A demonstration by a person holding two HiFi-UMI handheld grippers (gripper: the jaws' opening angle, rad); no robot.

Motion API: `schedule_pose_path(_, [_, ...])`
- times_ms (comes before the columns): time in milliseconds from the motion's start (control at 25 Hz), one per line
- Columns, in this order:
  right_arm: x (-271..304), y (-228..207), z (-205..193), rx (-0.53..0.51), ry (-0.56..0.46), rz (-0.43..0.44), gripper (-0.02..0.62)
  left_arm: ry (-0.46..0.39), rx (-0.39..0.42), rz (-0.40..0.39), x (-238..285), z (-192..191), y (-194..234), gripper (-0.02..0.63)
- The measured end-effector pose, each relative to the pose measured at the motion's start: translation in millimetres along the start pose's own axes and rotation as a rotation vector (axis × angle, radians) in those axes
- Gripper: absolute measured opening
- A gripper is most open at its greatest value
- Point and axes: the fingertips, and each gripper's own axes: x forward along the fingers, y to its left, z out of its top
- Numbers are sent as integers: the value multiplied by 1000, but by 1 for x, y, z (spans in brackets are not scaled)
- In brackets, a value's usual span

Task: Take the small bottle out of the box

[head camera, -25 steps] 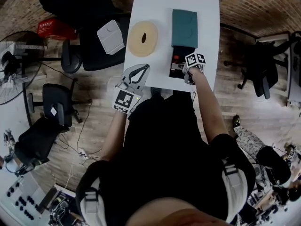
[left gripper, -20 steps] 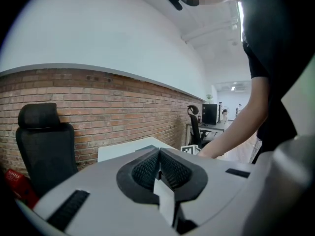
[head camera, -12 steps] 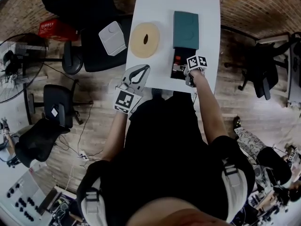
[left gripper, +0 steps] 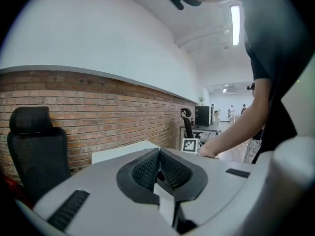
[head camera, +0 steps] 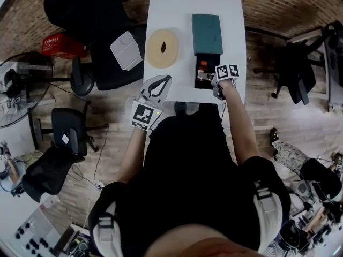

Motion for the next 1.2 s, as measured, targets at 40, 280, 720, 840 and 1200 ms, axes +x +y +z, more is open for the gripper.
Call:
schedule_pose_path(40, [-5, 4, 2, -12, -17, 5, 187, -2, 5, -7, 0, 0, -2, 20])
schedule_pose_path(280, [-28, 26, 6, -62, -112, 43, 187, -6, 21, -33, 1, -1, -8, 20])
schedule_pose_path(720, [-74, 52, 0, -159, -238, 102, 187, -21, 32, -15, 8, 14, -26, 20])
schedule_pose_path(840, [-84, 62, -2, -193, -252, 124, 187, -10, 29, -3, 8, 14, -34, 20])
schedule_pose_path(1200, [-137, 78, -13, -308, -228, 177, 187, -7, 8, 46, 20, 33, -67, 20])
